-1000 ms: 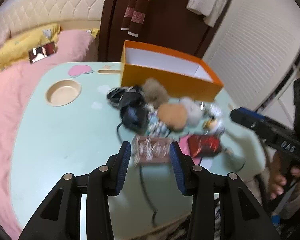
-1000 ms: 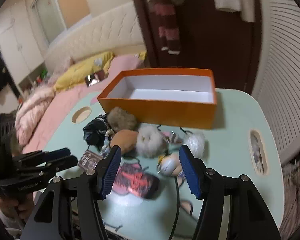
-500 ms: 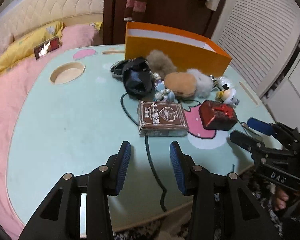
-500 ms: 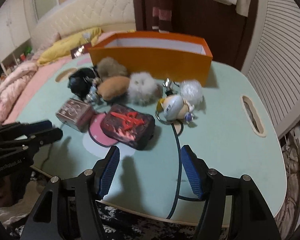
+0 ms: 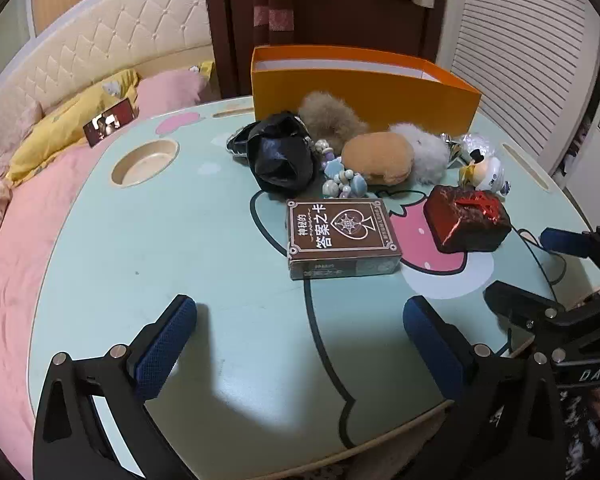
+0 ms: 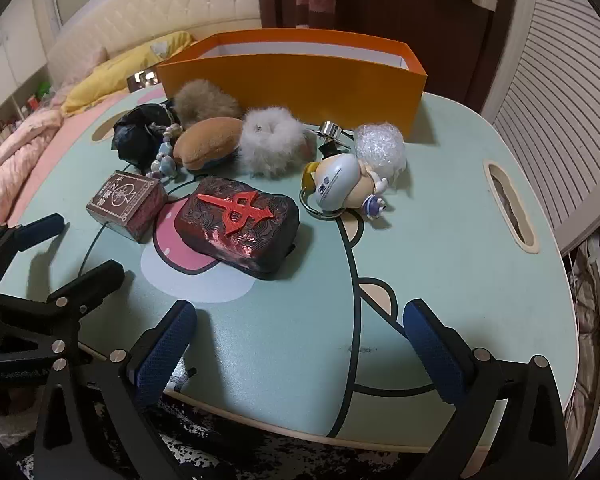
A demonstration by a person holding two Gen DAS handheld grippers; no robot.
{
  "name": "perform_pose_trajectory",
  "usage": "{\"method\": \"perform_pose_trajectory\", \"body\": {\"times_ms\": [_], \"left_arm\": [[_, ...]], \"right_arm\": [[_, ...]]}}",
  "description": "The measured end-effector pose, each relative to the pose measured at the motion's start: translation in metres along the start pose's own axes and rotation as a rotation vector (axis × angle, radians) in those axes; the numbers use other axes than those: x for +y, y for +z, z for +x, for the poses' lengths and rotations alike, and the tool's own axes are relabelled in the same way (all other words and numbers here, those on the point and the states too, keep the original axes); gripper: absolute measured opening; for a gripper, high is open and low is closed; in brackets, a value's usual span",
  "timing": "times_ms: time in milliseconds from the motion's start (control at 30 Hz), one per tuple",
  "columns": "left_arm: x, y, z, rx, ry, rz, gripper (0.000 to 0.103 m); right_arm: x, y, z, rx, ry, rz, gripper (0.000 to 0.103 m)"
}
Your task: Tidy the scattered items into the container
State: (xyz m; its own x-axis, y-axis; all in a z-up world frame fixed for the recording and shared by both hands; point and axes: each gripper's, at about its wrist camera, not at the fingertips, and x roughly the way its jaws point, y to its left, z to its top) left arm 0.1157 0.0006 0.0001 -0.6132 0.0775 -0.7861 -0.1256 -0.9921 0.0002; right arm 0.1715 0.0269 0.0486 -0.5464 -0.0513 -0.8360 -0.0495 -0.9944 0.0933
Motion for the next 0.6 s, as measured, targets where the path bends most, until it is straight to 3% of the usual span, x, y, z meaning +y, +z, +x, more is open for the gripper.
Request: {"method": "perform_pose_trajectory", "body": {"times_ms": [600], "left_arm": [[-0.0023, 0.0001, -0.0006, 0.002, -0.006, 0.007, 0.103]], "right_arm": [[0.0, 0.0001, -0.0003, -0.005, 0.001, -0.009, 0.103]]}}
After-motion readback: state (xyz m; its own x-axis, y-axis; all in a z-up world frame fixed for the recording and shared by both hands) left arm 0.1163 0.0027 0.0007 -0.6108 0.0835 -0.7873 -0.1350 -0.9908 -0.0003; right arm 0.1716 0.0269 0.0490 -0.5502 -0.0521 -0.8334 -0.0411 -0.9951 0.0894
